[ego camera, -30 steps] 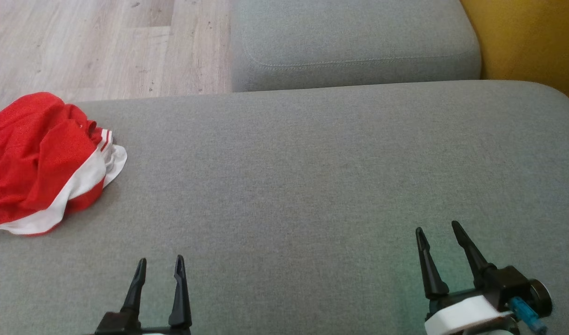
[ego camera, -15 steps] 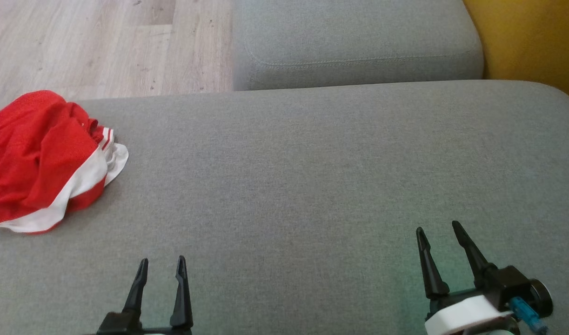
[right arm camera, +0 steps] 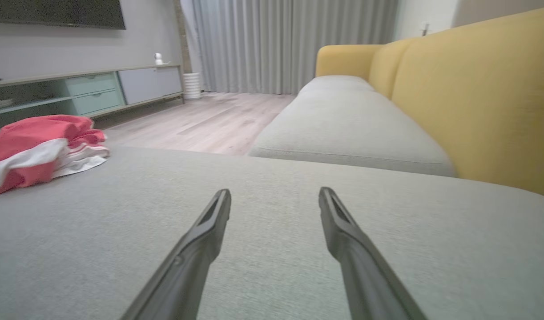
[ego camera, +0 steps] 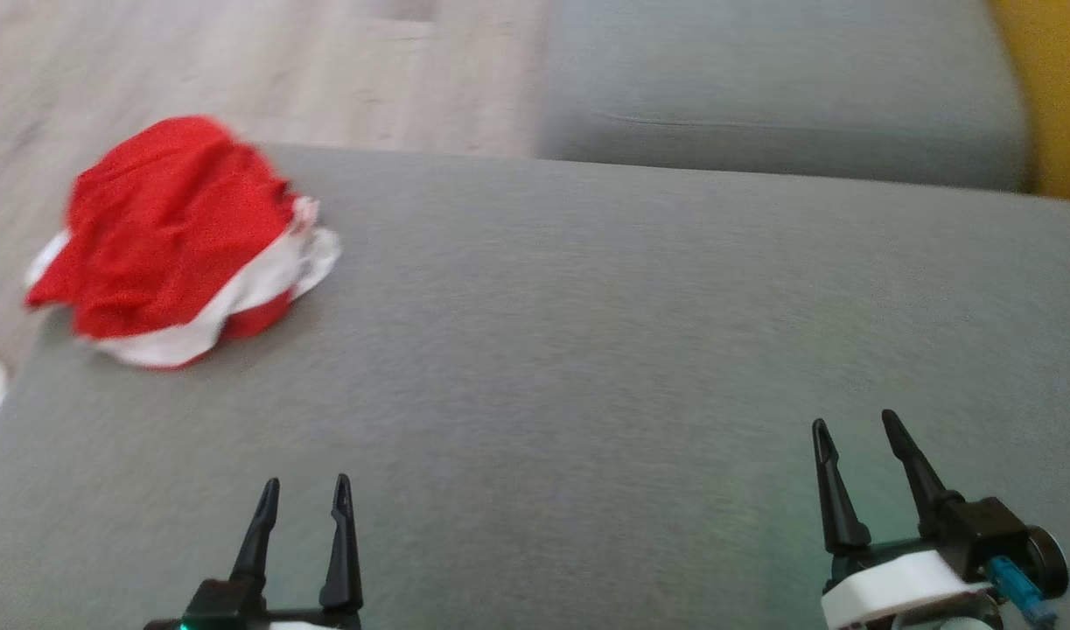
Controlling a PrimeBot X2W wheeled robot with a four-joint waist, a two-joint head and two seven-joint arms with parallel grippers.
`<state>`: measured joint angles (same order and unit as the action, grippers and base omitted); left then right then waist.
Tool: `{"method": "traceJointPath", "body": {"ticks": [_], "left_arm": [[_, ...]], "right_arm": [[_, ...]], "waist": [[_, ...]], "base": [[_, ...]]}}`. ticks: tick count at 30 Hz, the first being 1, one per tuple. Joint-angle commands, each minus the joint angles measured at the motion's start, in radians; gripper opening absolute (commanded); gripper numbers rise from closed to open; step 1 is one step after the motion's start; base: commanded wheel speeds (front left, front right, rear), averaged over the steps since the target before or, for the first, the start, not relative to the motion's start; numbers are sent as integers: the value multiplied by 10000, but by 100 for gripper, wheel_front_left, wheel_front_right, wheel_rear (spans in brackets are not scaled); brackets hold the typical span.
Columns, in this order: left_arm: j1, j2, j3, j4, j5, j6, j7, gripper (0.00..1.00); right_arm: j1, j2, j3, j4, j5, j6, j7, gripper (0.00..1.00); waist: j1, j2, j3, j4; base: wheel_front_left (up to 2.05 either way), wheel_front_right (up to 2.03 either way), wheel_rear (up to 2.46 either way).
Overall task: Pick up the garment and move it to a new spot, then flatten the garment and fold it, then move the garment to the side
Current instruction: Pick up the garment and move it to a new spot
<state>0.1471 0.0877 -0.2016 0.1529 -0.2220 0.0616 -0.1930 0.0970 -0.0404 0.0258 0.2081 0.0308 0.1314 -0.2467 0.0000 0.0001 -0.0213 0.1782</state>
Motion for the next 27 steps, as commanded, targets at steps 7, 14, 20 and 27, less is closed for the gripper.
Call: {"method": "traceJointPath", "body": {"ticks": [7,14,20,27], "left_arm": [[-452,280,391,-540,-98,132,2,100],[-243,302,695,-827,-260,414,-140,100],[-39,304,994,-1039,-404,664,-299,100],[-177,769,1496,-1332,-506,774,-216,100]], "right_arm": [[-282,-98,348,-333,32,-7,-99,100],[-724,-98,934,-197,-38,-7,-104,100],[-1124,-98,1287,49,-5,-7,-109,100],[-1054,-98,1131,-29,-137,-7,-117,100]], "waist": [[0,-1,116,2752],[0,-1,417,3554],[0,-1,499,3603],[0,-1,577,3568]], "base": [[0,0,0],[0,0,0],[0,0,0],[0,0,0]]}}
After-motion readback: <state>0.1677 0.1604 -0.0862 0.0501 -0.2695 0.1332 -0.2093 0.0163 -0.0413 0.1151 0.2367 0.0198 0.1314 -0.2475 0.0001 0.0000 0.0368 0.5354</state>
